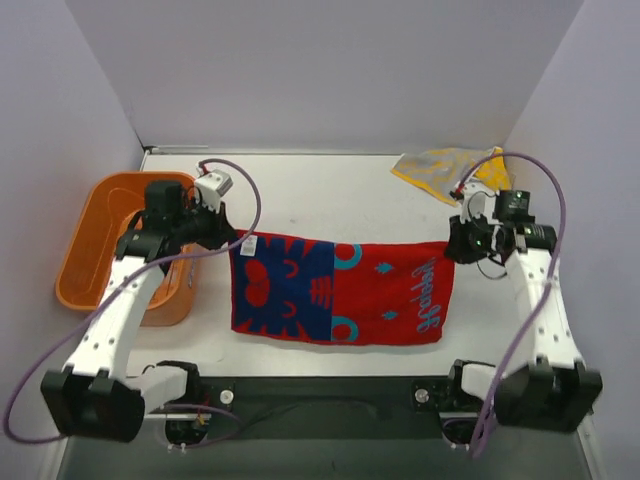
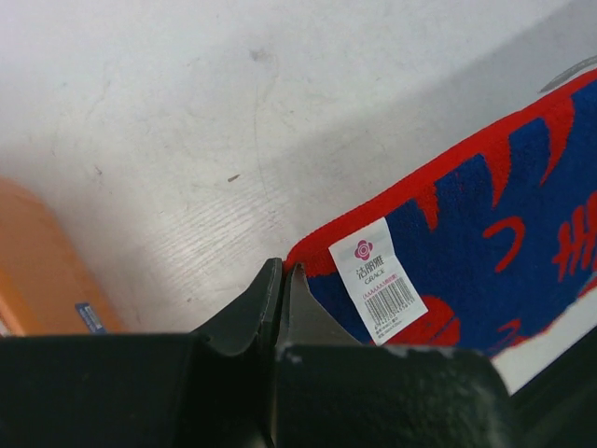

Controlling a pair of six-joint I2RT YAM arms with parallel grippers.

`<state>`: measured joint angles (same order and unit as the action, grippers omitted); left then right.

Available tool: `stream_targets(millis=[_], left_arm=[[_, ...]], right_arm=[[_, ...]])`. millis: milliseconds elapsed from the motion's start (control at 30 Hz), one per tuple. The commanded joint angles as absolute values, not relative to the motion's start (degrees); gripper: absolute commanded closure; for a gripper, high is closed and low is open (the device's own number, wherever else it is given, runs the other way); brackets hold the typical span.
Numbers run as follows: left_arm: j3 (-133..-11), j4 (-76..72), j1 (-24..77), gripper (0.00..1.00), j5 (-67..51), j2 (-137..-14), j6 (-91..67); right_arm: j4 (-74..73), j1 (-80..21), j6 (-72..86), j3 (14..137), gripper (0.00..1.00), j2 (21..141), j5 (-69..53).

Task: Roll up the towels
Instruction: Flatten the towel

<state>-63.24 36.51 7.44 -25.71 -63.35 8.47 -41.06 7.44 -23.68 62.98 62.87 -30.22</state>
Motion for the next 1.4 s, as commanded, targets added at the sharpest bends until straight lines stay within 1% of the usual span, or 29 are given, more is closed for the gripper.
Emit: stream_targets(millis=[0, 133, 267, 300, 333, 367, 400, 433, 467, 500, 533, 567, 600, 633, 667, 733, 767, 800, 833, 867, 900, 1033, 1133, 1233, 1367], left_arm=[[-62.84, 25.01, 7.29, 1.0, -21.81, -72.3, 5.01], [-63.19, 15.84, 7.56, 1.0, -19.78, -81.54, 2.47], [-64.51, 9.77, 8.52, 1.0, -18.37, -90.76, 1.58], [-65.64, 8.8, 8.7, 1.0, -17.59, -92.27, 1.58], [-66.35, 8.79, 9.22, 1.0, -16.45, -93.59, 1.93], [-66.79, 8.88, 9.14, 0.91, -15.3, -95.87, 1.76], [-67.84, 9.22, 9.05, 0.8, -14.95, -96.76, 1.67], [-68.46, 9.75, 9.05, 0.63, -14.33, -97.72, 1.93], [-69.34, 12.54, 9.14, 0.59, -12.67, -98.95, 2.19], [-70.82, 14.05, 9.05, 0.53, -12.22, -99.14, 2.37], [-71.1, 15.54, 8.97, 0.49, -12.13, -99.14, 3.16], [-71.02, 17.04, 9.05, 0.36, -11.26, -98.01, 3.51], [-70.58, 17.4, 8.97, 0.22, -10.82, -97.13, 3.95], [-69.36, 17.49, 8.96, 0.15, -10.2, -95.99, 4.39], [-68.74, 17.75, 8.96, 0.14, -9.93, -93.63, 4.74], [-67.16, 18.37, 9.05, 0.14, -11.24, -91.5, 6.32], [-65.84, 19.41, 9.23, 0.15, -12.03, -89.93, 7.2], [-65.31, 20.21, 10.19, 0.19, -12.13, -89.39, 8.08], [-64.95, 21.26, 10.72, 0.22, -13.17, -88.95, 10.0], [-64.43, 23.53, 11.16, 0.26, -13.88, -88.68, 10.89], [-64.34, 24.86, 12.12, 0.36, -14.41, -88.77, 11.86], [-63.81, 30.75, 14.32, 0.5, -15.9, -90.26, 16.07], [-63.37, 35.23, 15.64, 0.52, -16.43, -91.4, 19.14], [-62.32, 39.28, 16.61, 0.52, -18.01, -91.67, 22.83], [-59.77, 41.92, 18.27, 0.52, -16.79, -92.02, 25.13]], right_arm=[[-32.8, 7.29, -22.86, 64.24, 1.0, 74.07, -27.78], [-24.28, 6.95, -21.8, 67.23, 1.0, 84.35, -27.07], [-19.79, 5.8, -20.22, 71.1, 1.0, 94.54, -24.27], [-18.99, 5.54, -19.69, 71.71, 0.96, 96.05, -22.78], [-18.98, 5.36, -18.73, 73.89, 0.85, 97.63, -21.55], [-18.98, 5.19, -18.29, 74.79, 0.72, 100.08, -18.75], [-18.98, 5.19, -17.76, 75.32, 0.45, 100.98, -17.42], [-19.07, 5.19, -17.49, 76.19, 0.4, 101.6, -16.1], [-19.42, 5.27, -17.4, 76.29, 0.37, 101.69, -13.91], [-19.68, 5.36, -17.58, 76.2, 0.28, 101.34, -13.1], [-21.08, 5.36, -18.36, 75.68, 0.27, 100.29, -12.49], [-22.14, 5.45, -18.89, 75.41, 0.21, 99.67, -12.13], [-23.45, 5.45, -19.24, 75.06, 0.21, 98.88, -12.39], [-26.34, 5.36, -19.68, 74.8, 0.22, 97.31, -13.0], [-28.02, 5.1, -20.38, 74.27, 0.24, 96.6, -13.96], [-32.84, 4.4, -20.48, 73.48, 0.32, 94.67, -16.95], [-34.26, 3.96, -20.57, 72.95, 0.35, 94.14, -17.92], [-35.5, 2.3, -20.74, 71.64, 0.42, 93.78, -18.8], [-37.77, 1.59, -20.83, 70.93, 0.46, 93.26, -19.24], [-38.49, 0.8, -20.92, 70.23, 0.48, 93.16, -19.68], [-40.32, -1.12, -21.53, 69.01, 0.52, 93.25, -20.12], [-43.15, -4.3, -21.71, 67.85, 0.61, 96.75, -19.25], [-45.6, -4.92, -21.8, 68.38, 0.64, 100.27, -18.2], [-46.93, -5.01, -23.19, 68.03, 0.64, 102.12, -17.14], [-47.81, -5.71, -24.34, 66.19, 0.64, 103.62, -15.3]])
